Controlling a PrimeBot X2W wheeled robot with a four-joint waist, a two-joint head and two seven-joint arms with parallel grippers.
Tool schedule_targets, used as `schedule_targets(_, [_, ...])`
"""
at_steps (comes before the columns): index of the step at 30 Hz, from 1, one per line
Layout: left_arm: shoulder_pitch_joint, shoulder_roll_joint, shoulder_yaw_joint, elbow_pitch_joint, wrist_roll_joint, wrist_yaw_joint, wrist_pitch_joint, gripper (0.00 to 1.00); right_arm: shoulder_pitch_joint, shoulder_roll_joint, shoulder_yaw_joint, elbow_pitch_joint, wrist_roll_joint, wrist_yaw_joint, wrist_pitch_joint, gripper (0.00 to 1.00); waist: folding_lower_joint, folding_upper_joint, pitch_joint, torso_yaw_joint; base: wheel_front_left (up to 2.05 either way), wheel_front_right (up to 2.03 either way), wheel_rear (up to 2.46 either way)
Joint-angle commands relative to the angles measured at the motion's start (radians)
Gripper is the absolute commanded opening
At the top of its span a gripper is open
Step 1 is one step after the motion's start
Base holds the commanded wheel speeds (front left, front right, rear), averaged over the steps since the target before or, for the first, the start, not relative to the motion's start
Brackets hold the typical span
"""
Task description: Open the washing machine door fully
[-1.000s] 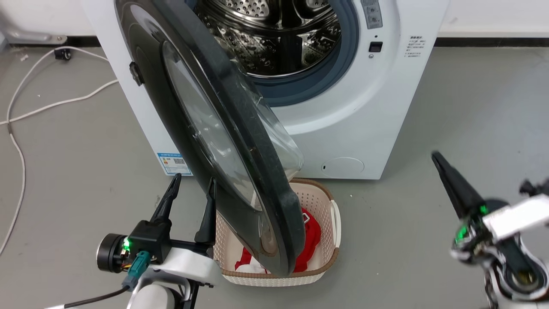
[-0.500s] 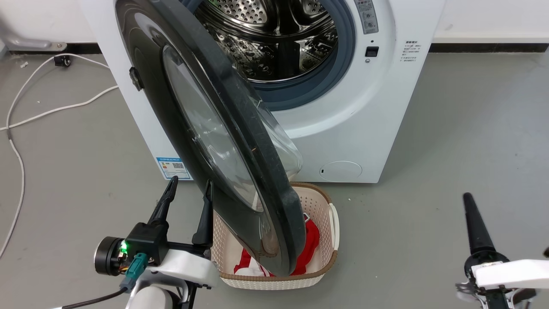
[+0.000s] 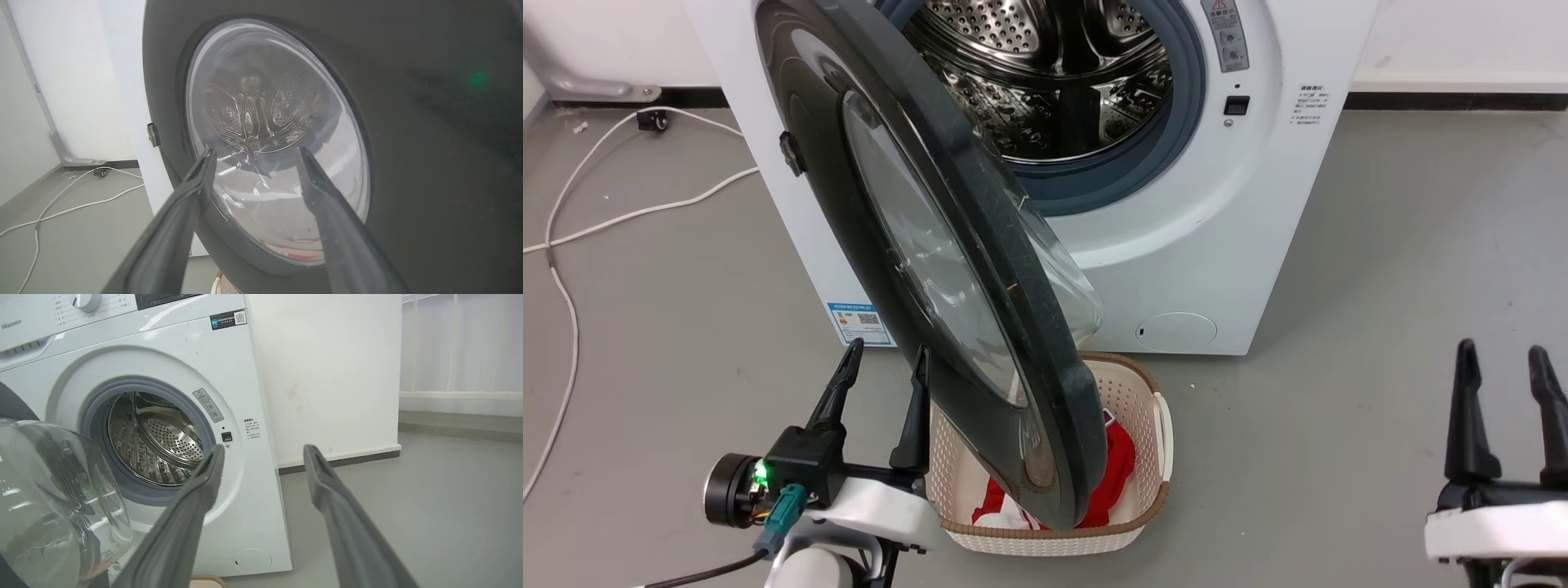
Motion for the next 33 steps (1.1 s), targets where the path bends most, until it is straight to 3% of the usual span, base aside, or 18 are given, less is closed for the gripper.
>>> schedule_targets(1, [0.007,-0.001,-0.001,0.002,0.005,-0.002,-0.003,1.00,0.026,0.003,0.008,-0.015,-0.041,0.000,-0.002,1.00,0.0001,0.0000,-0.001,0.000,0.00,0.00,0.00])
schedule_targets(4, [0.009,-0.001,0.002,0.001,0.007,-0.004,-0.003,1.00,0.060,0.003,0.040,-0.047,-0.137,0.000,0.011,1.00,0.0001,0.0000,-0.003,0.000,0.00,0.00,0.00])
schedule_targets(9, [0.012,-0.001,0.005,0.004,0.013,-0.006,-0.003,1.00,0.114,0.003,0.098,-0.064,-0.189,-0.001,0.021,1.00,0.0001,0.0000,-0.011,-0.001,0.00,0.00,0.00])
schedule_targets(27, [0.022,-0.001,0.013,0.007,0.020,-0.010,-0.002,1.00,0.119,0.003,0.096,-0.039,-0.141,-0.001,0.011,1.00,0.0001,0.0000,-0.011,-0.007,0.00,0.00,0.00])
schedule_targets(28, [0.021,-0.001,0.013,0.008,0.018,-0.009,-0.002,0.90,0.118,0.003,0.095,-0.039,-0.139,-0.001,0.010,1.00,0.0001,0.0000,-0.010,-0.007,0.00,0.00,0.00])
schedule_targets(29, [0.020,-0.001,0.013,0.008,0.018,-0.010,-0.002,0.35,0.118,0.003,0.095,-0.039,-0.139,-0.001,0.010,1.00,0.0001,0.0000,-0.010,-0.007,0.00,0.00,0.00])
schedule_targets(30, [0.020,-0.001,0.013,0.009,0.019,-0.010,-0.002,0.00,0.117,0.003,0.095,-0.039,-0.140,-0.001,0.009,1.00,0.0001,0.0000,-0.009,-0.007,0.00,0.00,0.00])
schedule_targets(33, [0.018,-0.001,0.012,0.014,0.016,-0.013,-0.002,0.00,0.114,0.003,0.093,-0.041,-0.140,-0.001,0.009,1.00,0.0001,0.0000,-0.007,-0.006,0.00,0.00,0.00])
